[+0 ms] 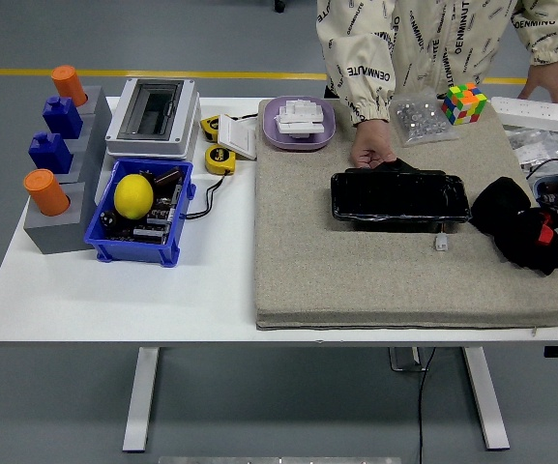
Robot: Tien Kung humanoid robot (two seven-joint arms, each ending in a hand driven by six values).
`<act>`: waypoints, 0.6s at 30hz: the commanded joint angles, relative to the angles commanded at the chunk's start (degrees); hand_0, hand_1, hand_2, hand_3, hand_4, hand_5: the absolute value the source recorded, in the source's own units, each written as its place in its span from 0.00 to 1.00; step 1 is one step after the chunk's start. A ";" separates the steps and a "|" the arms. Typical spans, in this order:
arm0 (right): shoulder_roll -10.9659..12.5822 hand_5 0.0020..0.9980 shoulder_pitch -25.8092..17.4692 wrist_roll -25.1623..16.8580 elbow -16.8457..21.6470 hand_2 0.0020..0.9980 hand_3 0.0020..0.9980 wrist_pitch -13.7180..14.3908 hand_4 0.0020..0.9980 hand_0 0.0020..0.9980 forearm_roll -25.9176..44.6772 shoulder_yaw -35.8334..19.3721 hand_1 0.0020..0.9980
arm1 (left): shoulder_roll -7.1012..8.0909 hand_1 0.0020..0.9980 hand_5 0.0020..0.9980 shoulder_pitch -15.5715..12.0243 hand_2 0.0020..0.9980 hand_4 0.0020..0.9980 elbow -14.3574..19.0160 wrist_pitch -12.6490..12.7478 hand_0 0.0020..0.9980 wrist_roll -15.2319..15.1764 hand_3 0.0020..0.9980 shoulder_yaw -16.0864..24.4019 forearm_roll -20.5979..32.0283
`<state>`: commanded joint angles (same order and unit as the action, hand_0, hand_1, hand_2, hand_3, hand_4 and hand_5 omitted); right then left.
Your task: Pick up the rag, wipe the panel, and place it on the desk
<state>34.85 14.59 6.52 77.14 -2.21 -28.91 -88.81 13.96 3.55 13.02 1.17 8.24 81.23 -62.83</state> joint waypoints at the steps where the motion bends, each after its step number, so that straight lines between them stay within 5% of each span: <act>1: 0.03 0.57 0.03 0.01 0.06 0.69 0.59 0.04 1.00 0.63 -0.23 0.03 0.63 | -0.01 0.64 0.44 0.00 0.66 0.63 0.00 0.00 0.60 0.00 0.56 0.02 -0.01; 8: 0.75 0.57 0.59 -0.11 1.91 0.69 0.61 2.21 1.00 0.64 -9.61 1.74 0.63 | -0.10 0.64 0.45 -0.25 0.66 0.63 -0.15 0.02 0.60 0.03 0.56 0.23 -0.05; 18: 2.01 0.57 2.82 -2.19 3.66 0.70 0.68 9.67 1.00 0.64 -30.68 7.81 0.63 | -0.07 0.64 0.44 0.03 0.66 0.63 0.00 0.02 0.60 -0.01 0.56 0.36 -0.20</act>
<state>36.86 17.41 4.33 80.80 7.46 -59.59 -81.00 13.88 3.58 13.02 1.19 8.22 81.60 -63.03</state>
